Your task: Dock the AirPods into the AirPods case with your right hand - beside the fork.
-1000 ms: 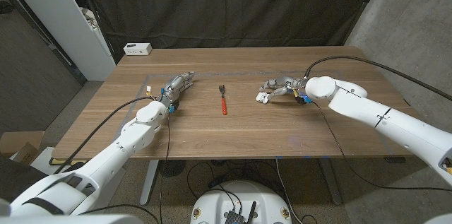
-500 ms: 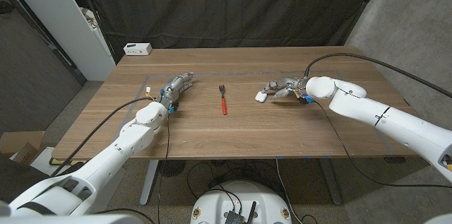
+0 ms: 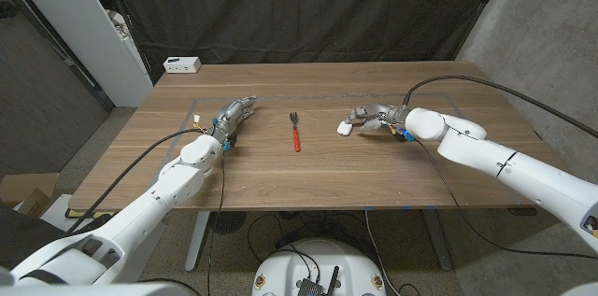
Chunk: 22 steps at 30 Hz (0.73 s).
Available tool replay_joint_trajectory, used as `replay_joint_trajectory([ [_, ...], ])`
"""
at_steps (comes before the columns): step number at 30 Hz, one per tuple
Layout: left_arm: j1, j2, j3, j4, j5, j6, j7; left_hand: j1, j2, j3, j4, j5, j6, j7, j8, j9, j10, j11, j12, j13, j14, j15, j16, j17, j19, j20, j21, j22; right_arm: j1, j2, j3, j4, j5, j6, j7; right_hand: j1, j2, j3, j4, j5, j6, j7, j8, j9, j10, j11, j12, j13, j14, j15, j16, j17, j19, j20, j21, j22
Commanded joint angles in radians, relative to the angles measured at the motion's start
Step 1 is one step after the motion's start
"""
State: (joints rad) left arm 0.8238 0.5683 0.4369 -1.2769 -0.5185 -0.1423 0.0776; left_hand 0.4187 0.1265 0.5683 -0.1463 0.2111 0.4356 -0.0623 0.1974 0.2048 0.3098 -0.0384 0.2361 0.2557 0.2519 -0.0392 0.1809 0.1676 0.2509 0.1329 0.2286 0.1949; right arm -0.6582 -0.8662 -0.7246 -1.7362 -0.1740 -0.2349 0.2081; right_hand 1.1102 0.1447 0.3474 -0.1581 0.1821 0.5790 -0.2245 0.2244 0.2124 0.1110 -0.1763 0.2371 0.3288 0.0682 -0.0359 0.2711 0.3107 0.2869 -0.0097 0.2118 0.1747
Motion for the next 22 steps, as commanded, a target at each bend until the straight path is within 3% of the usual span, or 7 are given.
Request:
replay_joint_trajectory([
  [1, 0.036, 0.002, -0.012, -0.039, 0.008, -0.026, 0.037, -0.004, 0.001, 0.002, -0.004, 0.004, 0.006, -0.006, 0.004, 0.0, 0.009, -0.006, 0.006, 0.002, 0.008, -0.018, 0.001, 0.003, 0.003, 0.012, -0.002, 0.001, -0.091, 0.003, 0.113, -0.076, 0.071, 0.026, -0.122, -0.011, -0.015, -0.012, 0.007, -0.004, 0.012, 0.001, 0.003, 0.003, 0.014, 0.007, 0.009, 0.002, 0.014, -0.148, 0.009, 0.0, 0.017, 0.006, 0.008, 0.005],
  [6, 0.059, 0.006, -0.025, -0.064, 0.017, -0.074, 0.047, -0.003, 0.002, 0.003, -0.004, 0.005, 0.009, -0.009, 0.005, 0.0, 0.013, -0.006, 0.008, 0.002, 0.01, -0.02, 0.002, 0.003, 0.005, 0.009, -0.001, 0.001, -0.135, 0.036, 0.186, -0.075, 0.183, 0.05, -0.179, -0.052, -0.027, -0.036, 0.026, -0.008, 0.0, 0.002, -0.008, 0.002, 0.025, 0.021, 0.011, 0.002, 0.022, -0.134, 0.016, 0.001, 0.043, 0.016, 0.014, 0.005],
  [8, 0.067, 0.008, -0.03, -0.077, 0.02, -0.089, 0.052, -0.002, 0.003, 0.004, -0.005, 0.005, 0.013, -0.018, 0.007, 0.0, 0.018, -0.006, 0.009, 0.002, 0.014, -0.023, 0.003, 0.003, 0.005, 0.008, -0.001, 0.001, -0.147, 0.052, 0.21, -0.06, 0.225, 0.074, -0.2, -0.088, -0.021, -0.051, 0.042, -0.005, -0.027, 0.002, -0.022, 0.0, 0.049, 0.04, 0.016, 0.0, 0.045, -0.118, 0.026, 0.0, 0.084, 0.004, 0.026, 0.005],
  [9, 0.071, 0.009, -0.032, -0.082, 0.023, -0.099, 0.053, -0.002, 0.003, 0.004, -0.005, 0.005, 0.015, -0.02, 0.007, 0.0, 0.019, -0.008, 0.01, 0.002, 0.017, -0.024, 0.004, 0.003, 0.008, 0.007, 0.0, 0.001, -0.152, 0.059, 0.219, -0.053, 0.242, 0.085, -0.21, -0.116, -0.015, -0.06, 0.054, -0.001, -0.038, 0.002, -0.027, -0.001, 0.077, 0.058, 0.024, -0.003, 0.083, -0.092, 0.04, -0.003, 0.117, -0.012, 0.035, 0.005],
  [13, 0.086, 0.015, -0.043, -0.116, 0.036, -0.133, 0.064, -0.001, 0.004, 0.005, -0.005, 0.005, 0.024, -0.024, 0.01, 0.0, 0.026, -0.011, 0.013, 0.002, 0.023, -0.029, 0.006, 0.003, 0.009, 0.007, 0.0, 0.001, -0.175, 0.086, 0.261, -0.035, 0.308, 0.118, -0.257, -0.144, -0.013, -0.067, 0.06, 0.004, -0.054, 0.001, -0.032, -0.002, 0.106, 0.084, 0.029, -0.006, 0.125, -0.065, 0.047, -0.015, 0.159, -0.022, 0.046, 0.005],
  [17, 0.1, 0.023, -0.053, -0.156, 0.049, -0.154, 0.072, 0.0, 0.004, 0.006, -0.005, 0.005, 0.025, -0.026, 0.01, 0.0, 0.032, -0.014, 0.014, 0.001, 0.026, -0.03, 0.006, 0.003, 0.011, 0.007, 0.001, 0.001, -0.198, 0.124, 0.306, -0.011, 0.392, 0.173, -0.295, -0.177, -0.015, -0.069, 0.063, 0.012, -0.143, 0.006, -0.051, -0.006, 0.125, 0.117, 0.026, -0.014, 0.161, -0.065, 0.037, -0.041, 0.213, -0.039, 0.059, 0.004],
  [22, 0.093, 0.018, -0.055, -0.161, 0.061, -0.185, 0.063, 0.0, 0.004, 0.006, -0.005, 0.005, 0.024, -0.027, 0.009, 0.0, 0.041, -0.016, 0.017, 0.001, 0.03, -0.032, 0.007, 0.003, 0.012, 0.007, 0.001, 0.001, -0.214, 0.146, 0.335, -0.002, 0.457, 0.19, -0.328, -0.196, -0.009, -0.065, 0.063, 0.019, -0.198, 0.02, -0.051, -0.005, 0.138, 0.16, 0.021, -0.023, 0.183, -0.07, 0.025, -0.064, 0.234, -0.053, 0.058, 0.002],
])
